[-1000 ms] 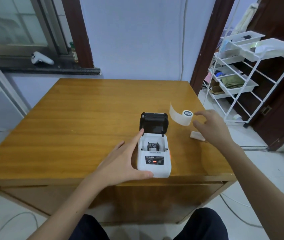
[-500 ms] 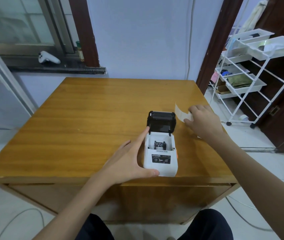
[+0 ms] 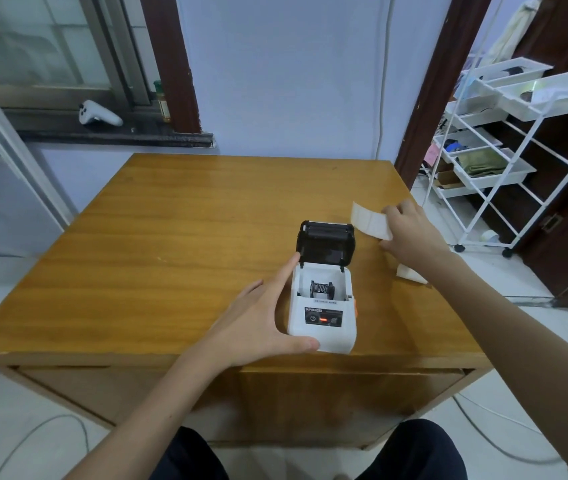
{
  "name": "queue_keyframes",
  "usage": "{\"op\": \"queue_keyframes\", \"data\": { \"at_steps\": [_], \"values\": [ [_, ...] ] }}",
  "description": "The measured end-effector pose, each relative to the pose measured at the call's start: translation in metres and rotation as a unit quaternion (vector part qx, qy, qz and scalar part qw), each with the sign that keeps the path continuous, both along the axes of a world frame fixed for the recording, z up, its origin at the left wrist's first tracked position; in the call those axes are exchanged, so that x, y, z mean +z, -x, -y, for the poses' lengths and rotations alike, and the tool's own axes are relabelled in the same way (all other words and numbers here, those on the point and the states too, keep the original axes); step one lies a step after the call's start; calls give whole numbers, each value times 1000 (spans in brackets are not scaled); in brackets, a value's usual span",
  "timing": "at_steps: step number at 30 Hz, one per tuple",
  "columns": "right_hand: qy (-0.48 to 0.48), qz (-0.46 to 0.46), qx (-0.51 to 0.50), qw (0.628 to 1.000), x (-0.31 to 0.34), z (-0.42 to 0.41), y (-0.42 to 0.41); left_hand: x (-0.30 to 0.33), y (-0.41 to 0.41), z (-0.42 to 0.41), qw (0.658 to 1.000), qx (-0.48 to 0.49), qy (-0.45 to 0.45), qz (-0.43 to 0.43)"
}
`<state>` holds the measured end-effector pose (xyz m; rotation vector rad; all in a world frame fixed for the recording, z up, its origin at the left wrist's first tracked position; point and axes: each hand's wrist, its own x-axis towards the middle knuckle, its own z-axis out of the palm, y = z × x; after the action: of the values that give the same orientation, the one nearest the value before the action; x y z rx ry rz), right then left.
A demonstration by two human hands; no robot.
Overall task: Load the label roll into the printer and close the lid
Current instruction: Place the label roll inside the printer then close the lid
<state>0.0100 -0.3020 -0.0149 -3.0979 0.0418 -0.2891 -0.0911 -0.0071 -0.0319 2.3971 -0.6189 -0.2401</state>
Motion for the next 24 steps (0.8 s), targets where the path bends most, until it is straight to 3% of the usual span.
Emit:
{"op": "queue_keyframes", "data": {
  "at_steps": [4, 10, 17, 24],
  "values": [
    [-31, -10, -13, 999, 6, 0, -1, 0, 0, 1, 1000, -2, 3, -1],
    [-273, -26, -29, 961, 24, 5, 28, 0, 1, 0, 1000, -2, 0, 0],
    [-301, -77, 29, 950, 45, 14, 66, 0, 0, 0, 1000, -4, 4, 4],
    [-459, -140, 77, 874, 49, 13, 88, 0, 2, 1, 1000, -1, 0, 6]
  ]
}}
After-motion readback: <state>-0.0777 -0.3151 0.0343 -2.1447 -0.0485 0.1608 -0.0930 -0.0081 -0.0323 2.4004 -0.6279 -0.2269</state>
